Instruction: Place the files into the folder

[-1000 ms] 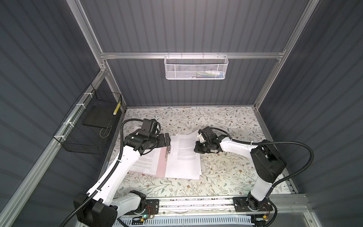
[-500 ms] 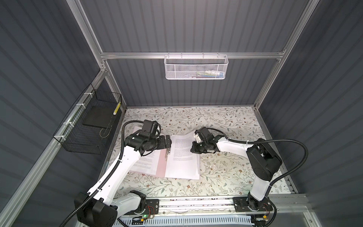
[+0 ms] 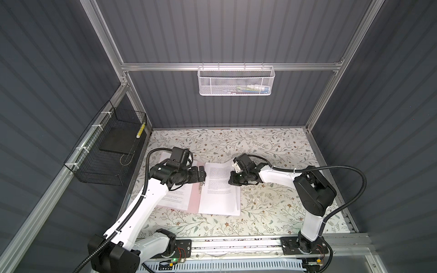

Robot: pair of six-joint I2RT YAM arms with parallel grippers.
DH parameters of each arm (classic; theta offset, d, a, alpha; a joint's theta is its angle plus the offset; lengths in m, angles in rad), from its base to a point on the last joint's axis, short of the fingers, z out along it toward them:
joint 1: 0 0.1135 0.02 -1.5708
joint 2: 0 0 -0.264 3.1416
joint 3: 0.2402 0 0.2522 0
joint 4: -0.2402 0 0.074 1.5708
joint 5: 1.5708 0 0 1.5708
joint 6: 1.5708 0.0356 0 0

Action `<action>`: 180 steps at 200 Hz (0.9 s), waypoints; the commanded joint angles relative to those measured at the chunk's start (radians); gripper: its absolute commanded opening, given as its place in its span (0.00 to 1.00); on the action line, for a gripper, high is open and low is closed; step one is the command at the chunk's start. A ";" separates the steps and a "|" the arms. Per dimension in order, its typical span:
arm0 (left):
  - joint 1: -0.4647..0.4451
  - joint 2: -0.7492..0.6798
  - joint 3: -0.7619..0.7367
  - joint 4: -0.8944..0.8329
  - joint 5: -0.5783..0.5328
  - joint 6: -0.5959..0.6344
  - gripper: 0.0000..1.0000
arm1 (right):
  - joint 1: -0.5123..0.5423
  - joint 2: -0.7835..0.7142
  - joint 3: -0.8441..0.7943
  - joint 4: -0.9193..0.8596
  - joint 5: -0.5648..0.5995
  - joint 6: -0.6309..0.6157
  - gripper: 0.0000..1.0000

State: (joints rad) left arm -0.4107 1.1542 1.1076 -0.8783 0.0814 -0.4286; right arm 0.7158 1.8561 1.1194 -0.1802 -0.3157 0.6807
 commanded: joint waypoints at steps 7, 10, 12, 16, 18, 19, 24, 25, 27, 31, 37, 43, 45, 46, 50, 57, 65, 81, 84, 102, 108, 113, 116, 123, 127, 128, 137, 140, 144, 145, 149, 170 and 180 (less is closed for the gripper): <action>0.006 0.013 -0.006 0.009 0.030 0.017 1.00 | 0.008 0.004 0.013 0.004 -0.010 0.008 0.00; 0.006 0.013 -0.005 0.009 0.031 0.017 1.00 | 0.008 0.004 0.013 0.005 -0.010 0.008 0.00; 0.006 0.014 -0.006 0.009 0.031 0.017 1.00 | 0.009 0.005 0.013 0.005 -0.010 0.007 0.00; 0.006 0.014 -0.006 0.009 0.032 0.017 1.00 | 0.010 0.006 0.013 0.004 -0.010 0.006 0.00; 0.006 0.013 -0.007 0.009 0.031 0.017 1.00 | 0.010 0.006 0.012 0.004 -0.010 0.006 0.00; 0.006 0.013 -0.008 0.009 0.031 0.017 1.00 | 0.010 0.006 0.012 0.004 -0.010 0.006 0.00; 0.006 0.014 -0.009 0.009 0.030 0.017 1.00 | 0.010 0.006 0.013 0.003 -0.010 0.006 0.00; 0.006 0.015 -0.008 0.009 0.029 0.017 1.00 | 0.011 0.006 0.013 0.003 -0.010 0.006 0.00; 0.006 0.015 -0.009 0.009 0.029 0.017 1.00 | 0.010 0.006 0.011 0.003 -0.010 0.006 0.00; 0.006 0.014 -0.009 0.009 0.029 0.017 1.00 | 0.010 0.006 0.010 0.002 -0.010 0.006 0.00; 0.006 0.014 -0.011 0.009 0.028 0.017 1.00 | 0.010 0.007 0.010 0.001 -0.010 0.006 0.00; 0.006 0.013 -0.014 0.009 0.029 0.017 1.00 | 0.010 0.007 0.010 -0.003 -0.010 0.005 0.00; 0.006 0.013 -0.015 0.009 0.030 0.017 1.00 | 0.010 0.007 0.008 -0.004 -0.010 0.005 0.00; 0.006 0.013 -0.015 0.009 0.029 0.017 1.00 | 0.010 0.007 0.007 -0.003 -0.010 0.005 0.00; 0.006 0.011 -0.015 0.009 0.029 0.017 1.00 | 0.010 0.007 0.006 -0.002 -0.010 0.004 0.00; 0.006 0.010 -0.016 0.009 0.029 0.018 1.00 | 0.010 0.005 0.001 0.002 -0.010 0.005 0.00; 0.006 0.010 -0.017 0.009 0.026 0.017 1.00 | 0.011 0.005 -0.003 0.007 -0.010 0.009 0.00; 0.006 0.011 -0.019 0.010 0.026 0.016 1.00 | 0.013 0.005 0.000 0.006 -0.010 0.011 0.00; 0.006 0.011 -0.020 0.010 0.026 0.016 1.00 | 0.014 0.005 0.000 0.007 -0.010 0.012 0.00; 0.006 0.013 -0.020 0.012 0.029 0.013 1.00 | 0.014 0.010 0.000 0.011 -0.010 0.018 0.00; 0.006 0.014 -0.018 0.012 0.029 0.011 1.00 | 0.014 0.012 -0.001 0.015 -0.029 0.022 0.00; 0.006 0.014 -0.016 0.010 0.030 0.011 1.00 | 0.016 0.012 -0.003 0.019 -0.049 0.025 0.00; 0.006 0.013 -0.015 0.010 0.031 0.011 1.00 | 0.016 0.015 -0.003 0.021 -0.051 0.029 0.00; 0.006 0.014 -0.014 0.009 0.030 0.011 1.00 | 0.016 0.017 -0.004 0.026 -0.052 0.032 0.00; 0.007 0.015 -0.013 0.009 0.031 0.011 1.00 | 0.016 0.017 -0.006 0.028 -0.052 0.034 0.00; 0.006 0.015 -0.014 0.009 0.031 0.011 1.00 | 0.016 0.018 -0.006 0.029 -0.052 0.034 0.00; 0.006 0.016 -0.015 0.009 0.031 0.013 1.00 | 0.017 0.018 -0.009 0.033 -0.052 0.038 0.00; 0.006 0.016 -0.015 0.009 0.031 0.013 1.00 | 0.019 0.018 -0.010 0.035 -0.052 0.040 0.00; 0.006 0.016 -0.015 0.009 0.031 0.012 1.00 | 0.019 0.021 -0.010 0.037 -0.053 0.041 0.00; 0.006 0.017 -0.015 0.009 0.031 0.012 1.00 | 0.019 0.021 -0.010 0.038 -0.054 0.041 0.00; 0.006 0.020 -0.015 0.007 0.030 0.013 1.00 | 0.019 0.020 -0.009 0.036 -0.054 0.042 0.00; 0.006 0.024 -0.015 0.003 0.021 0.010 1.00 | 0.020 0.008 -0.017 0.033 -0.038 0.043 0.06; 0.006 0.026 -0.011 -0.003 0.005 0.006 1.00 | 0.020 -0.001 -0.018 0.026 -0.031 0.040 0.10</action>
State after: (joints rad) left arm -0.4107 1.1698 1.1007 -0.8684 0.0975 -0.4286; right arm 0.7284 1.8565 1.1175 -0.1509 -0.3515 0.7158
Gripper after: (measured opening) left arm 0.997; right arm 0.060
